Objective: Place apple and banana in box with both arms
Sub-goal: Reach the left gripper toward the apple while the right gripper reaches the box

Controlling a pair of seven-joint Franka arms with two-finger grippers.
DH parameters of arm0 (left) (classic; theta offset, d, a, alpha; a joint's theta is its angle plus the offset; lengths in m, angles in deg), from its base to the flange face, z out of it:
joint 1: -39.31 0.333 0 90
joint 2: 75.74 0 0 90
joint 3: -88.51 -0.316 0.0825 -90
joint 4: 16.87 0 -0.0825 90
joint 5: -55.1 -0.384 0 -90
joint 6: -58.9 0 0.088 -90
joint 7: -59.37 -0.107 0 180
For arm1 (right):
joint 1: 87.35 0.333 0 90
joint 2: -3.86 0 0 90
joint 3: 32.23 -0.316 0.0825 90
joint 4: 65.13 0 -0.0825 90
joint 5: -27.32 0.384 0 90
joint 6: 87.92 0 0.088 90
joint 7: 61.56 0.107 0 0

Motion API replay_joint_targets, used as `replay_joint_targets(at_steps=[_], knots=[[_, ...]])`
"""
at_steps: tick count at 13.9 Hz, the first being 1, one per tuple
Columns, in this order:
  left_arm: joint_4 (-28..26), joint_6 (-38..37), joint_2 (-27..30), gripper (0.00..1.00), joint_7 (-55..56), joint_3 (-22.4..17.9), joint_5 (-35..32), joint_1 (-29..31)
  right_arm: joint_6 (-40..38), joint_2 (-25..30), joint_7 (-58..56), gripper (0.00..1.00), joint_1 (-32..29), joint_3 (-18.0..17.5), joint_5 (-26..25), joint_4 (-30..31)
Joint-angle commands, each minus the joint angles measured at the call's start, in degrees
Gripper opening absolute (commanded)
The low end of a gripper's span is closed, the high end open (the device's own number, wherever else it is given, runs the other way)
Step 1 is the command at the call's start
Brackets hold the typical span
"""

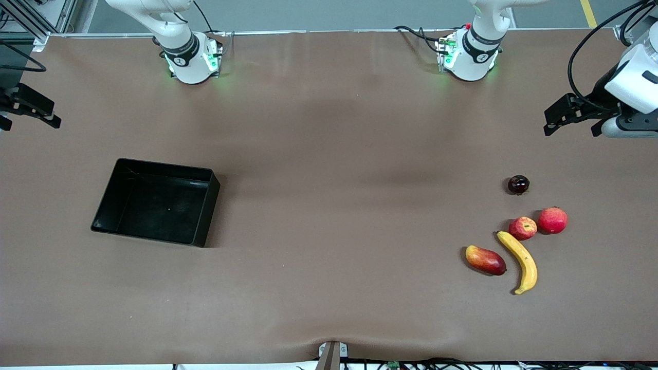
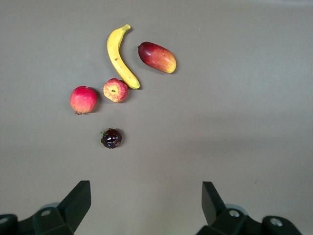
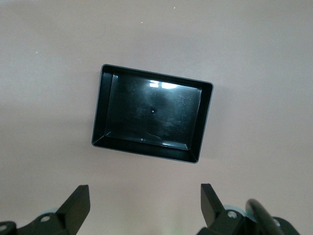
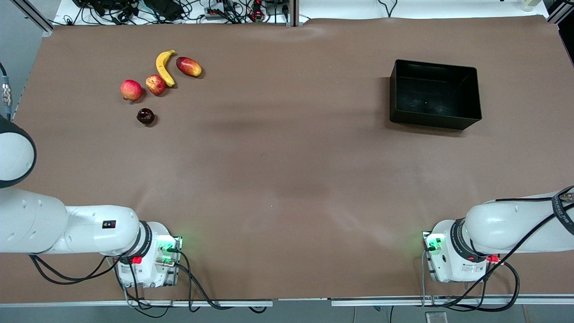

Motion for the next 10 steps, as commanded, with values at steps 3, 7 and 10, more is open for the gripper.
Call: replay_joint_targets(at_steps=[3,7,10], knots=[[2.1,-0.6,-1.3,1.00,-0.6,0.0,-0.7,0.5,0.0,-0.2,0.4,1.00,-0.4,-0.3,0.2,-0.5],[3.1,-0.6,-3.5,1.00,-0.7,-0.1,-1.3,1.6,-0.5,-0.3,0.0,1.00,-0.9,-0.2,0.2,-0.5],[3.3,0.4,-7.3,1.00,-0.8,0.0,-1.8,1.8,-0.6,-4.1,-0.1,1.00,-2.5,0.0,-0.7,-0.5]])
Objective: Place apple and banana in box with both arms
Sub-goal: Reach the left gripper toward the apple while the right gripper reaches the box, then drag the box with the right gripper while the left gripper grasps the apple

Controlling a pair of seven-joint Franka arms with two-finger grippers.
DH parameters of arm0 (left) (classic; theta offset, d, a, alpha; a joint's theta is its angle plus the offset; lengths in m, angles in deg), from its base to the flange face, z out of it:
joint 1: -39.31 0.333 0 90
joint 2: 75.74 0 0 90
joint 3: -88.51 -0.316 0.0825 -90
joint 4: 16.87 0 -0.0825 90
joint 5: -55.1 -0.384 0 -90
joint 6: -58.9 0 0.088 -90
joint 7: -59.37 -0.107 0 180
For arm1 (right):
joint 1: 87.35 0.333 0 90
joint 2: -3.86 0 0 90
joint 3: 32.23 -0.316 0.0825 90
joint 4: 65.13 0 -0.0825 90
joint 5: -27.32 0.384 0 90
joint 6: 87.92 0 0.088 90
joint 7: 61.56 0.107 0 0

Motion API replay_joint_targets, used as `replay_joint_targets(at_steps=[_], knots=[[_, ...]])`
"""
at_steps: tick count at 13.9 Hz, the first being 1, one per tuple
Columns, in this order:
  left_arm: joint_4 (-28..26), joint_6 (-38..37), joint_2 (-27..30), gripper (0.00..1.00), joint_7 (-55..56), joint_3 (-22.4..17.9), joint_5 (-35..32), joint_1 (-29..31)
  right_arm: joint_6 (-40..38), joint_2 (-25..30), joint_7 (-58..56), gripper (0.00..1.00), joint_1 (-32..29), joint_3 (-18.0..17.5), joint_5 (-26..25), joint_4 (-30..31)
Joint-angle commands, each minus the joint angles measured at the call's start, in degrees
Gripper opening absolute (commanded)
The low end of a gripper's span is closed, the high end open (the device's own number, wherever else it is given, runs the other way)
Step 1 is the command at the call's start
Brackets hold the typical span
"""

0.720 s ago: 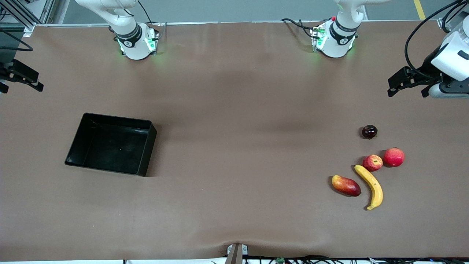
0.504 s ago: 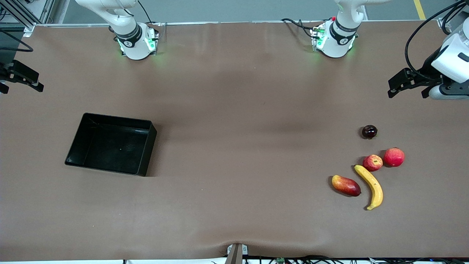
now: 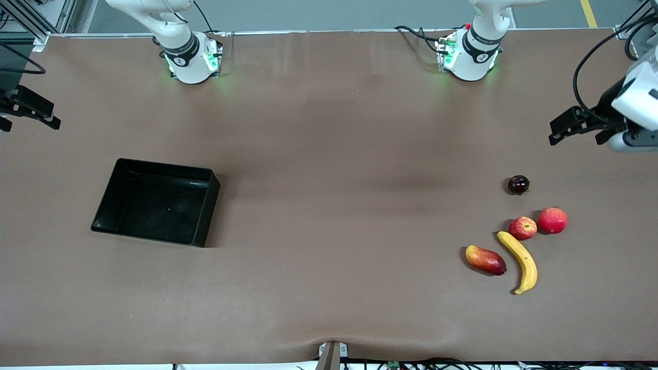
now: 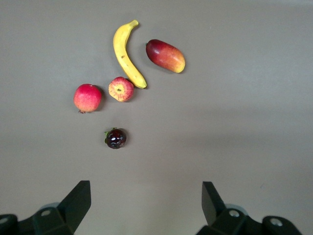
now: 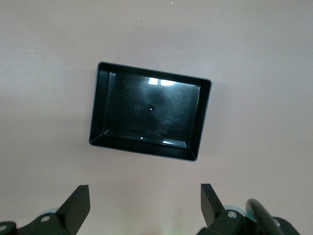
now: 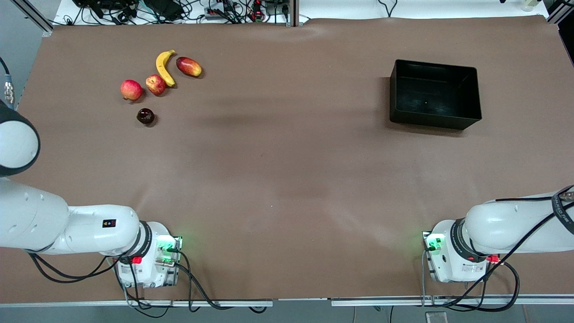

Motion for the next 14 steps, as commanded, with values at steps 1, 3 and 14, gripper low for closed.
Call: replay_joint_targets(at_steps=[1,3,14], knots=[[1.7,1.2,-4.3,1.00,-0.7,0.2,-1.4,0.2,-0.3,-3.3,-0.2,1.00,-2.9,-0.4,-0.5,-0.6],[1.9,3.1,-7.4,1.00,-0.5,0.2,-4.8,0.2,-0.4,-5.4,-0.4,1.00,-4.2,-0.3,-0.6,-0.6],[0.3,21.5,-25.1,1.00,-6.6,0.2,-6.7,6.2,19.8,-14.6,-3.5,1.00,-9.9,-0.3,-0.6,17.2]])
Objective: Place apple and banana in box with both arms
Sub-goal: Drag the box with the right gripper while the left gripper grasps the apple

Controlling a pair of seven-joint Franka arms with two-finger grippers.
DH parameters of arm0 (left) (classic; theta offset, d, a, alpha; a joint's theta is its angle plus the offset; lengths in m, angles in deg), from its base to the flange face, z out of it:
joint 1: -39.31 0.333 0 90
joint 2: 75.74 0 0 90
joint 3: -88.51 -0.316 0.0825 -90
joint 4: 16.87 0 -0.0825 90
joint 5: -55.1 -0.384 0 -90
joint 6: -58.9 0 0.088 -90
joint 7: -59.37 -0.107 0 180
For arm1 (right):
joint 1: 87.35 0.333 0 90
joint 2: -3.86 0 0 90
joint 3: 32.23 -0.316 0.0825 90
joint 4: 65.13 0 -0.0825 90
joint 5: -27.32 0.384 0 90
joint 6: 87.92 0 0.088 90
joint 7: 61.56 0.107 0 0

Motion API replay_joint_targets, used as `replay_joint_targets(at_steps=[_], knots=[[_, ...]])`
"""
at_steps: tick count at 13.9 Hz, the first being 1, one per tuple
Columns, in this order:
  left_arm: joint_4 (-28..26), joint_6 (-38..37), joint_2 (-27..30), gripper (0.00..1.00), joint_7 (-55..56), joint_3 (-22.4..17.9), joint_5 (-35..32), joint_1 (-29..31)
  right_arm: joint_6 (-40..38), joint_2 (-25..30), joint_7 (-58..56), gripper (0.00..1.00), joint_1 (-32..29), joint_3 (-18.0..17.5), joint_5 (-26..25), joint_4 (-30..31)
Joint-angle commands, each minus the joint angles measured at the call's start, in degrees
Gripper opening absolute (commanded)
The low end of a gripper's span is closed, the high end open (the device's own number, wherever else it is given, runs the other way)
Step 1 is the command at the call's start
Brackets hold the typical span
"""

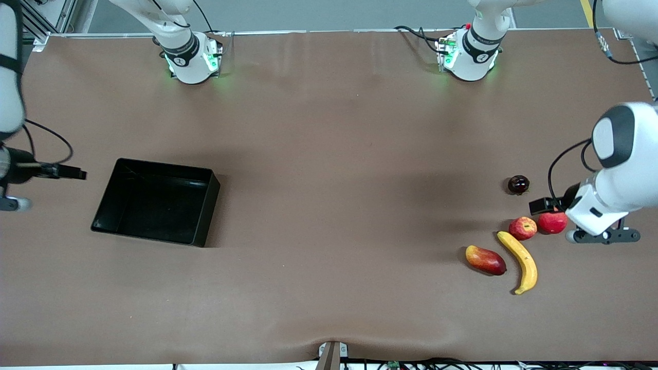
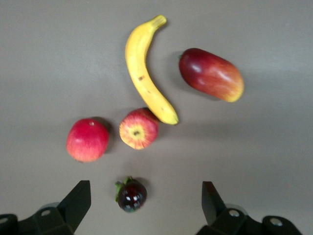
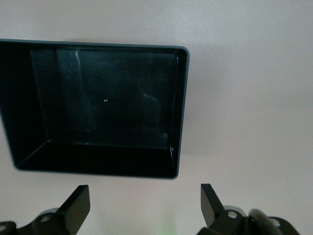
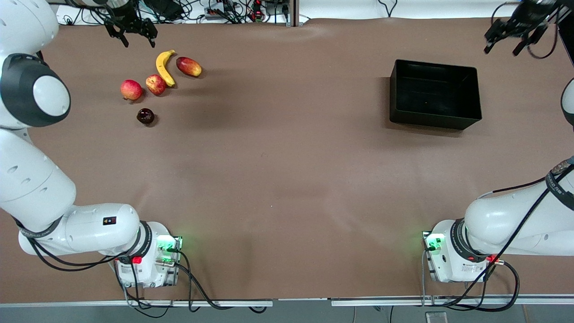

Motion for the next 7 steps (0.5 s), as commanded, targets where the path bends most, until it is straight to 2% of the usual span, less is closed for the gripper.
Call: replay_joint_targets(at_steps=[1,3,5,6,7], knots=[[0.0,5.6,-4.7,1.00,-3.2,0.3,-1.0,2.7,8.7,-1.1,-1.4,1.00,-2.6,-0.7,-0.6,6.6],[-1.7,9.5,-7.0,1.00,-4.6,0.4,-1.0,4.1,14.1,-3.3,-4.8,1.00,-5.1,-0.9,0.2,9.5],[-3.7,12.6,-7.8,1.00,-4.7,0.4,-0.8,4.1,20.4,-3.8,-4.7,1.00,-4.7,-1.0,0.5,14.1],[-4.8,13.8,-7.9,1.00,-4.7,0.4,-0.4,4.1,22.6,-3.8,-4.7,0.93,-4.7,-1.0,0.4,15.5],[-5.4,14.5,-8.1,1.00,-4.4,0.4,-0.3,3.8,24.5,-3.9,-4.7,0.74,-4.9,-1.0,0.5,16.5]])
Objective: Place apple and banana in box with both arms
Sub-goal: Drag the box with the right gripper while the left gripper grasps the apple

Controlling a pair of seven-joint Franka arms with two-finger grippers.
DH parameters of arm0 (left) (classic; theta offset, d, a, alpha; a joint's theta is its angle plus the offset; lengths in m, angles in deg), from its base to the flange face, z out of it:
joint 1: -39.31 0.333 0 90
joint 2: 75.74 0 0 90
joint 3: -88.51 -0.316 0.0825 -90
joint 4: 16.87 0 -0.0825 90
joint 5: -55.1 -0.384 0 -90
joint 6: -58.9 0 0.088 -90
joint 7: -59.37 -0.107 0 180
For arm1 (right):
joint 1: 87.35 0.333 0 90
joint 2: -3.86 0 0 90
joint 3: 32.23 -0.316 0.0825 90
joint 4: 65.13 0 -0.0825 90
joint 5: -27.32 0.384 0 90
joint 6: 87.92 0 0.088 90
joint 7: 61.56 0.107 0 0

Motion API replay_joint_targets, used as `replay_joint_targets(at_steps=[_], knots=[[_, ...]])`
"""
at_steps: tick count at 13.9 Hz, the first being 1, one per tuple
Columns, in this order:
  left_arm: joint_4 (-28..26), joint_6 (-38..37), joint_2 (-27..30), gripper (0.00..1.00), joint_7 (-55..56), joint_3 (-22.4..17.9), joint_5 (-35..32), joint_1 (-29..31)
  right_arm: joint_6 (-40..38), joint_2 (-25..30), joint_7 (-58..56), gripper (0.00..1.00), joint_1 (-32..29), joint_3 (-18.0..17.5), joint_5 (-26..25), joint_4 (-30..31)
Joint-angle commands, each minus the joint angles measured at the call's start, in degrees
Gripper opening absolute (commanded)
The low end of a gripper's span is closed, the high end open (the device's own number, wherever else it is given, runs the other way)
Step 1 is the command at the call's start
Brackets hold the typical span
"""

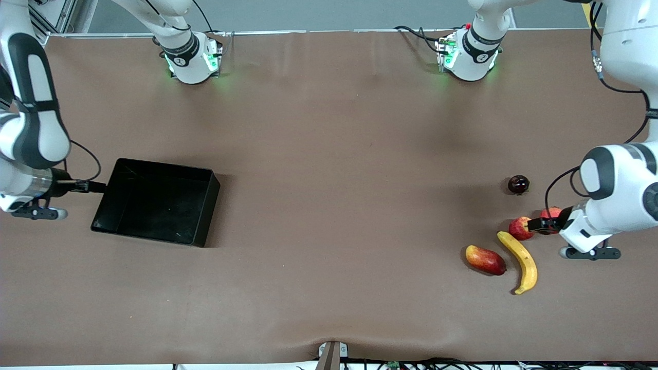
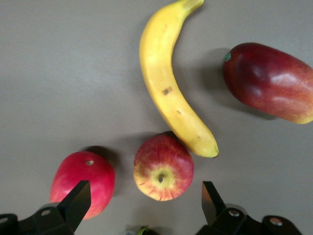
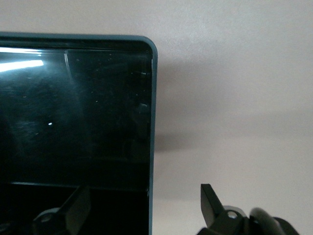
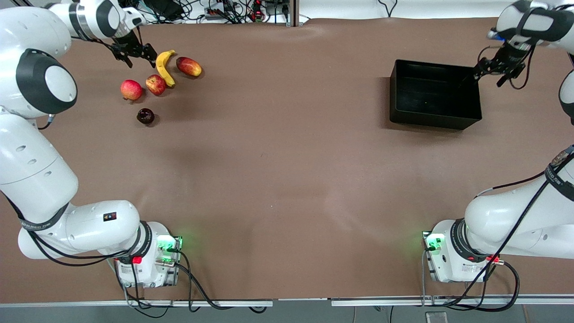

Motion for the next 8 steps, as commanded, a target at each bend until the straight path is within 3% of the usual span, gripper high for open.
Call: replay_joint_targets(at_steps=[1,2,4,8], knots=[[-2.4,1.7,1.0,1.00,0.6,0.4,-0.2,-0.5,5.0,0.8,-0.3,0.59,-0.8,-1.0,0.4,3.9],[-3.0,1.9,1.0,1.00,0.7,0.4,-0.2,-0.7,5.9,0.7,-0.1,0.35,-0.9,-1.0,0.4,4.9],[-4.6,4.0,0.2,1.00,1.0,0.5,-0.3,-1.3,6.5,0.0,-0.2,0.00,-1.7,-1.0,0.3,4.8],[-6.0,5.6,-0.3,1.00,1.4,0.3,-1.5,-1.2,5.9,-0.2,-0.5,0.00,-1.6,-1.0,0.4,4.5]])
